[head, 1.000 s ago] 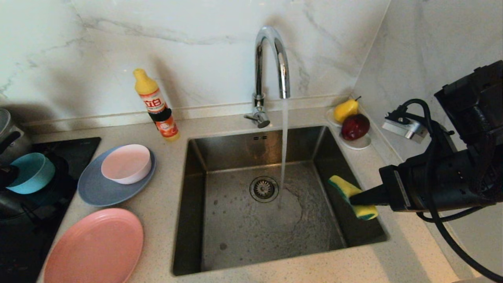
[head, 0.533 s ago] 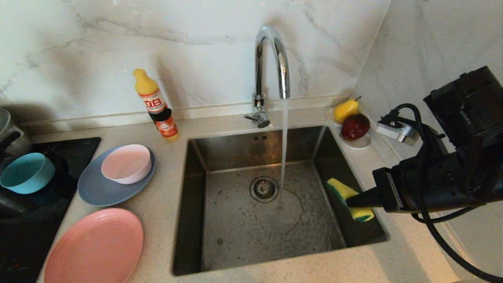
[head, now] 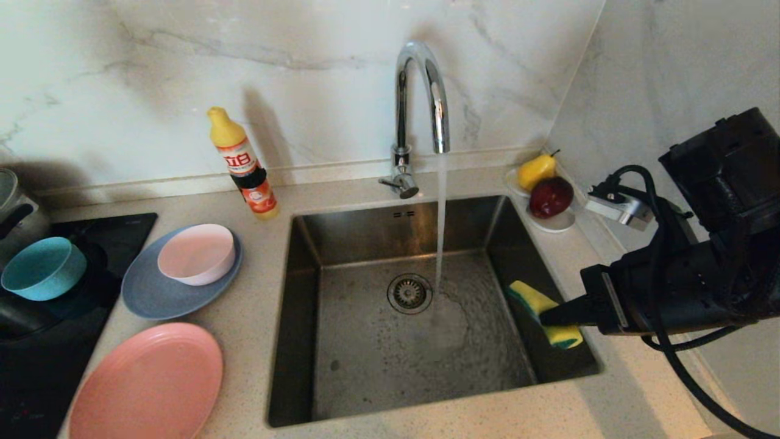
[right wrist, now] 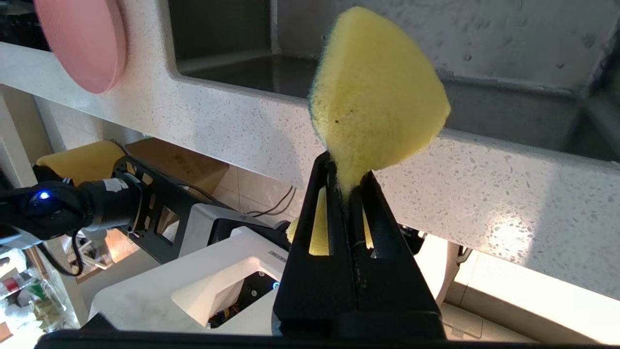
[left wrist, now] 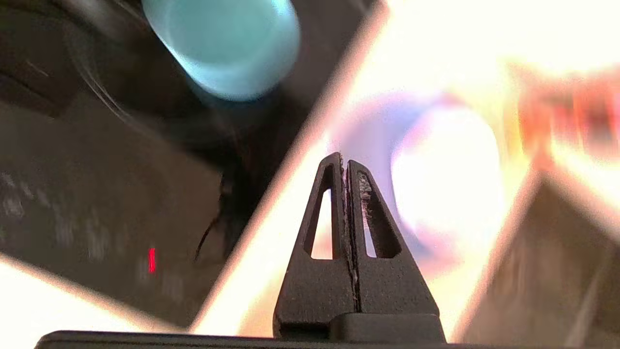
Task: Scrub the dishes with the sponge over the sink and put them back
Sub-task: Wash the bowl
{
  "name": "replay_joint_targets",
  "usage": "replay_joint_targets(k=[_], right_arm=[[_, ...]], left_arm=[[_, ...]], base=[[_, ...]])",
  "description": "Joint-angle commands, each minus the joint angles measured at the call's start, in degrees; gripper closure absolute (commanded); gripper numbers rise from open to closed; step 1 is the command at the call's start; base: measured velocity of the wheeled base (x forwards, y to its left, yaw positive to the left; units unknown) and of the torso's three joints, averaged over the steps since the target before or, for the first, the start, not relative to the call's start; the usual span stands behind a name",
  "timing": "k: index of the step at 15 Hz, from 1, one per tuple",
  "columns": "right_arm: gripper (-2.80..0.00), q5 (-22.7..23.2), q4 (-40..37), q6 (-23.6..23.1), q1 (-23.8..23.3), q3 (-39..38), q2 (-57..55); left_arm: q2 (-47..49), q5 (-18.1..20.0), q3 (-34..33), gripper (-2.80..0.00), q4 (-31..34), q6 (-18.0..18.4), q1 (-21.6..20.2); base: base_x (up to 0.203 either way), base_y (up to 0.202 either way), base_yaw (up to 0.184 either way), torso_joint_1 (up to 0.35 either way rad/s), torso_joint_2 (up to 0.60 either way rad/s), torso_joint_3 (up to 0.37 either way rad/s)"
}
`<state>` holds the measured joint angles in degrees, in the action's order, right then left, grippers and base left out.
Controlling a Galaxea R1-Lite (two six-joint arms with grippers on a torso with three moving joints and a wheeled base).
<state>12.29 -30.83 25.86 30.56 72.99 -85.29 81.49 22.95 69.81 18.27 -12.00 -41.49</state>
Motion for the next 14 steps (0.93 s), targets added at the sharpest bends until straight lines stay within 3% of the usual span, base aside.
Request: replay_joint_targets(k=[1,3,6,7,11,14], right_arm=[[0.0,0.1,-0.2,0.3,0.0,-0.2,1.5],[0.0,-0.1,-0.3,0.4,0.0,-0.2,1.4],[0.0,-0.1,-0.3,0.5,0.0,-0.5,1.4],[0.0,-0.2,-0.2,0.5,0.0,-0.4,1.5],[0.0,-0.3,-0.2,0.5,0.0,-0.5,1.5],[0.0,-0.1,-0.2,0.4,0.0,-0.2,1.4]], left_arm=[[-5.5,2.8,-0.6,0.0,11.3,10.6,2.1],[-3.6,1.2,-0.3,0.0,13.5,12.0,6.6],[2.8,-9.2,-0.2,0.0,12.0,13.8,14.5],[5.0,-10.8,-0.1,-2.8,10.2,14.7,16.7],[13.3,-13.4,3.6,-2.8,8.3,14.9,20.6],[19.0,-14.1,6.7,-2.8,8.0,11.6,22.0]], base=[[0.0,0.0,0.0,0.0,0.0,0.0],[0.0,0.0,0.0,0.0,0.0,0.0],[0.0,0.0,0.0,0.0,0.0,0.0],[0.0,0.0,0.0,0.0,0.0,0.0],[0.0,0.0,0.0,0.0,0.0,0.0],[0.0,0.0,0.0,0.0,0.0,0.0]])
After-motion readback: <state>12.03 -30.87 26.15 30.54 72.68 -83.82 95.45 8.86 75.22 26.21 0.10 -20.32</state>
